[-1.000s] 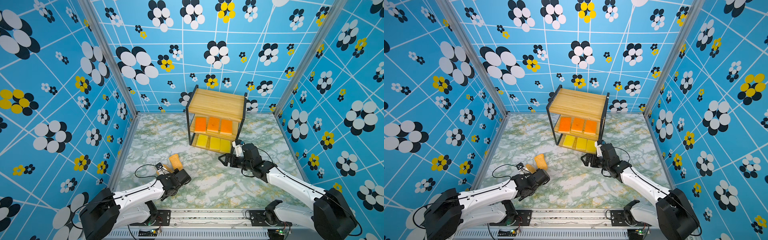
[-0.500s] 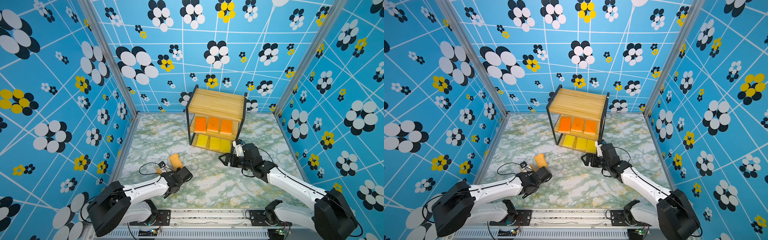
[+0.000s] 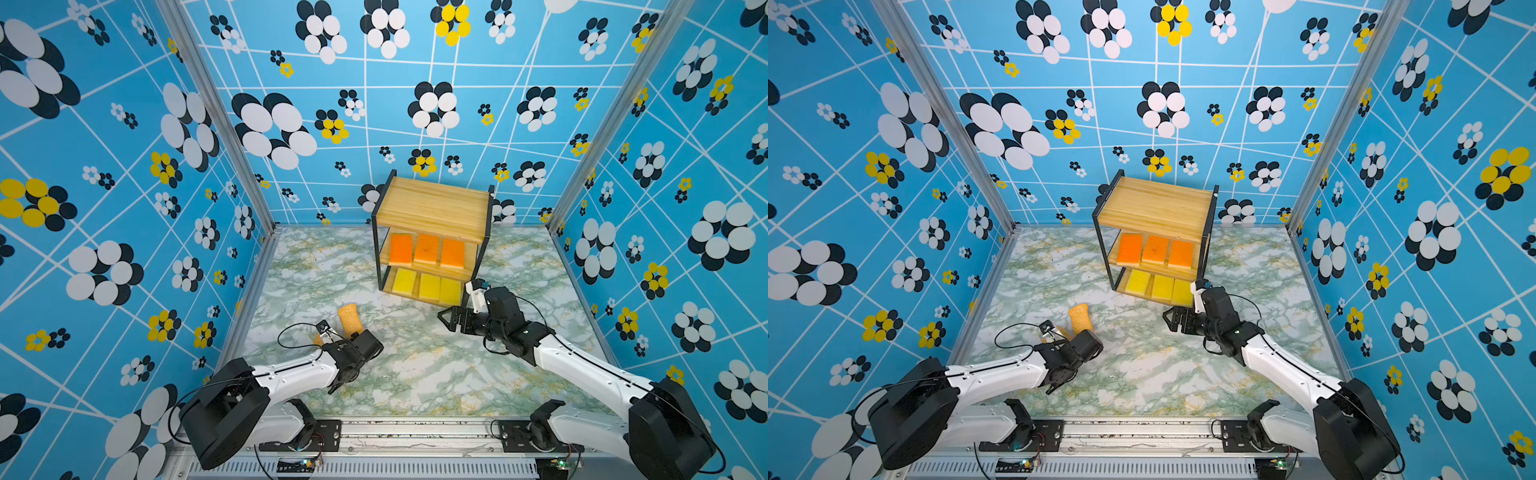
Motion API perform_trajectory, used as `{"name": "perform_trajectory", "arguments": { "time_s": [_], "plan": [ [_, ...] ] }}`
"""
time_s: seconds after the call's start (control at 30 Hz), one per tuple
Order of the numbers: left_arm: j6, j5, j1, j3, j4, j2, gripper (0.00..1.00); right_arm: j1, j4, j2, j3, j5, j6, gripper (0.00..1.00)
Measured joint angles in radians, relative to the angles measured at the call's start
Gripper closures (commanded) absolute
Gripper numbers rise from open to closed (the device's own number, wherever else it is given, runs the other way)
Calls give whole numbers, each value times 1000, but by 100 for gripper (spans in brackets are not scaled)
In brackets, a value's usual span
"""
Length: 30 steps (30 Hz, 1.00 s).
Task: Place and organize the cleaning sponges onto the shelf
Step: 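Close the left gripper on a tan sponge while the right gripper nears the shelf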
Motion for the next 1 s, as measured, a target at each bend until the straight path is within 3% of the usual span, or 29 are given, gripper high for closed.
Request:
{"name": "perform_trajectory", "arguments": {
  "time_s": [0.27,0.73,0.8,0.87,1.0],
  "plan": [
    [18,-44,0,-5,24,40,23,0,0,0,0,6,0,1],
    [26,-50,-1,-15,41,32,42,0,-10,0,0,25,-14,1],
    [25,-50,-2,-21,45,25,40,0,-15,0,0,27,-16,1],
    [24,-51,-3,-28,51,16,30,0,-21,0,0,29,-18,1],
    [20,-53,-5,-32,64,14,19,0,-23,0,0,29,-19,1]
  ]
}}
